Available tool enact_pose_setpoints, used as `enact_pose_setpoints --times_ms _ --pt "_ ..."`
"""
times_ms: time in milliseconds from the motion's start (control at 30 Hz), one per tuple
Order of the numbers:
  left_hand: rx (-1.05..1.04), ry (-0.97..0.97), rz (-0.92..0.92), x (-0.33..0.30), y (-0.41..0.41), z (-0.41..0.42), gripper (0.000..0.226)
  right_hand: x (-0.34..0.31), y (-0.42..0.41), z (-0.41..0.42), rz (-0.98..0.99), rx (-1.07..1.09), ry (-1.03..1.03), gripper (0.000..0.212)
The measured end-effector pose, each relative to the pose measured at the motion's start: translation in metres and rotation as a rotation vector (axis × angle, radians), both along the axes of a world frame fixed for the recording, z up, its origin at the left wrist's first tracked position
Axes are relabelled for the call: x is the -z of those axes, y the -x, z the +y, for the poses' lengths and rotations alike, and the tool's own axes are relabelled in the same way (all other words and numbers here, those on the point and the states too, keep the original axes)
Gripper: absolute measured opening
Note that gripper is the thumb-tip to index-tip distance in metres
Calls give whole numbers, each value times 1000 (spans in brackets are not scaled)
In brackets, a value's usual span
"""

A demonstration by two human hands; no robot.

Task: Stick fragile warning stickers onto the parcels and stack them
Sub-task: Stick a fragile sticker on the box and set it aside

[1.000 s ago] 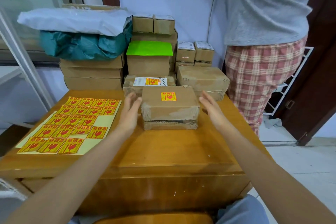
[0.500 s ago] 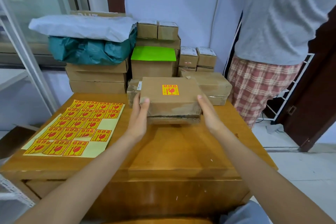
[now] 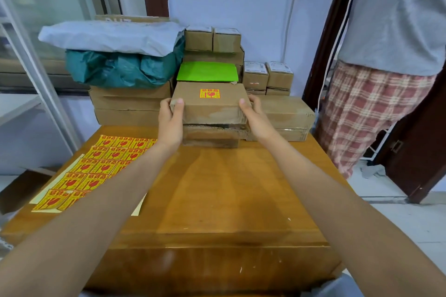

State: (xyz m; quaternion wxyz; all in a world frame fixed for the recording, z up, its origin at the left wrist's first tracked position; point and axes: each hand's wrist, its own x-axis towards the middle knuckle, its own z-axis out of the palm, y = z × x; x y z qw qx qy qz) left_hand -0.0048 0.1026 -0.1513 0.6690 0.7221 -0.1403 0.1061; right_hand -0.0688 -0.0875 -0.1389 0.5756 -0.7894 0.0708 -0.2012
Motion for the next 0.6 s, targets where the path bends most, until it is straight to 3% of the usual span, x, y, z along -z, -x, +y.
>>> enact_pose_setpoints --times_ms 333,467,600 --pt "16 -9 23 1 -26 -4 45 1 -22 1 -3 -9 -28 74" --pt "8 3 52 0 -32 -8 48 4 -28 0 7 -19 -37 106" --pt "32 3 54 5 -35 -5 52 5 -31 -2 8 -39 -36 109"
